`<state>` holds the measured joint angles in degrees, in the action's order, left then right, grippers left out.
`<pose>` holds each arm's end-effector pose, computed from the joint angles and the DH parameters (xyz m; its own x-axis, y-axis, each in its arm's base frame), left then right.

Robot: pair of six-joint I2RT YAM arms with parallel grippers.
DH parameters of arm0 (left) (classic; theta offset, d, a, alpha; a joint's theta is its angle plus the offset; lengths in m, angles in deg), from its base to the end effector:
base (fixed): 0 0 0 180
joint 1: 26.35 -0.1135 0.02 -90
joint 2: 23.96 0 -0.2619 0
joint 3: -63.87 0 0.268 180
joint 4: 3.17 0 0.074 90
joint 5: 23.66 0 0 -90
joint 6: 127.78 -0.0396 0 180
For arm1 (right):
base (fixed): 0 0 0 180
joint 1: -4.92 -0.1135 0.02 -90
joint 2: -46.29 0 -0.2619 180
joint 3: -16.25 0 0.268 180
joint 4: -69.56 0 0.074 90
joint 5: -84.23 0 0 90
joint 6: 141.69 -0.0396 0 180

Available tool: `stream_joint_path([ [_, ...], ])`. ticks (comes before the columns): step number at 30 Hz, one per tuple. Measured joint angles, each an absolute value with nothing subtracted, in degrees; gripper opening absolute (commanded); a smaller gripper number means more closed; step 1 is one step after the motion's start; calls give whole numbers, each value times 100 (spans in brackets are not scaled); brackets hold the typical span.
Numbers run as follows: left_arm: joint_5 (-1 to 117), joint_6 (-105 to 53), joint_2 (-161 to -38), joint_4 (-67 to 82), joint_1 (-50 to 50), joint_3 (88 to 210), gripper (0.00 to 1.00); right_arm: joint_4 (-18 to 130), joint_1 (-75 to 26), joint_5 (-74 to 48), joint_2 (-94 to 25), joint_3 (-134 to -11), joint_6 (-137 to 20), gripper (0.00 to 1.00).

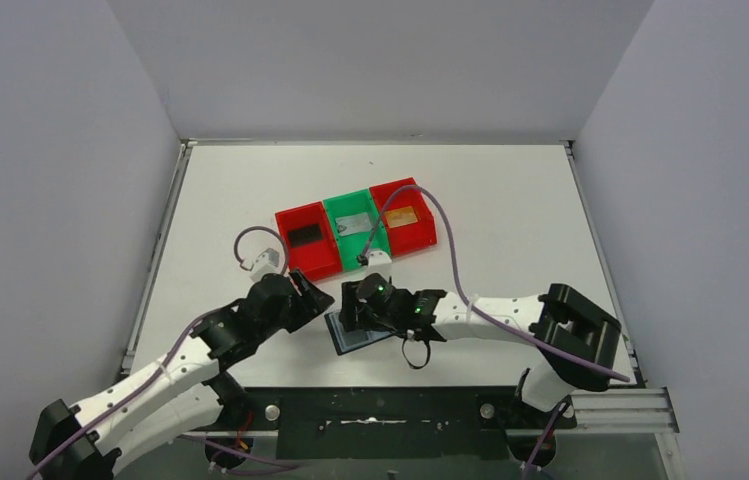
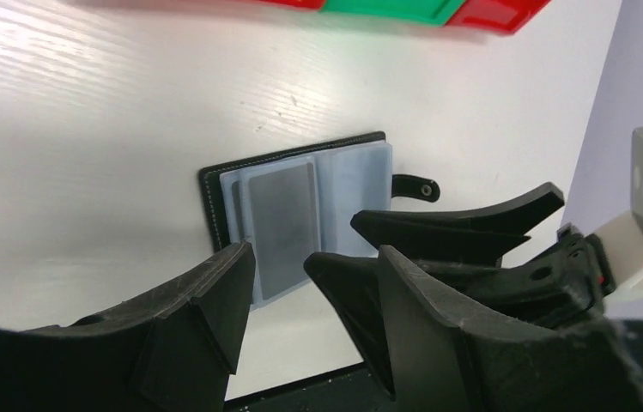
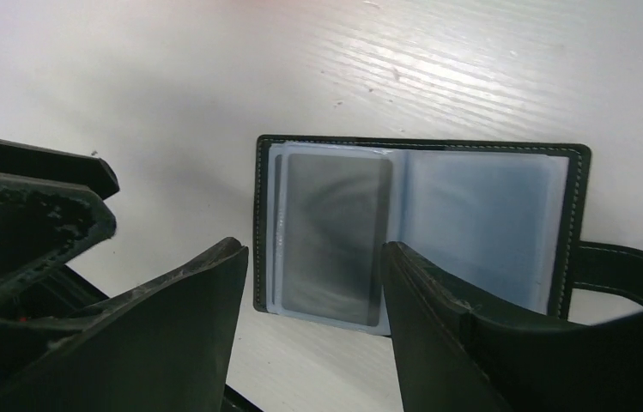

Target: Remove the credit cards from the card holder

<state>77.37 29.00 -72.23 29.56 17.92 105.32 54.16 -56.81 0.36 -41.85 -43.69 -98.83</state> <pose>0.1476 -0.1334 0.2053 -0.7123 -0.5653 -0.4160 -0.1905 0.7262 -0.6606 0.1599 0.2885 0.1704 -0.8372 -0.0180 -0.5466 -0.3313 0.8119 0.4807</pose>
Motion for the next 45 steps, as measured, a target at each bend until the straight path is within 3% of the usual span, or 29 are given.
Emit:
stream_joint_path([
  [13, 8954, 3411, -5632, 4219, 1790, 10455, 54, 4312, -6186, 622, -5234, -5464, -9260, 63],
  [21, 9033, 3488, -5551, 4381, 1787, 10455, 54, 4030, -6193, 653, -5529, -5696, -9170, 56],
  [39, 8935, 3501, -5658, 4320, 1785, 10409, 54, 4391, -5863, 362, -5457, -5433, -9456, 2],
  [45, 8670, 3363, -5984, 4029, 1785, 10372, 54, 5101, -5465, -296, -5197, -4861, -9692, 0],
])
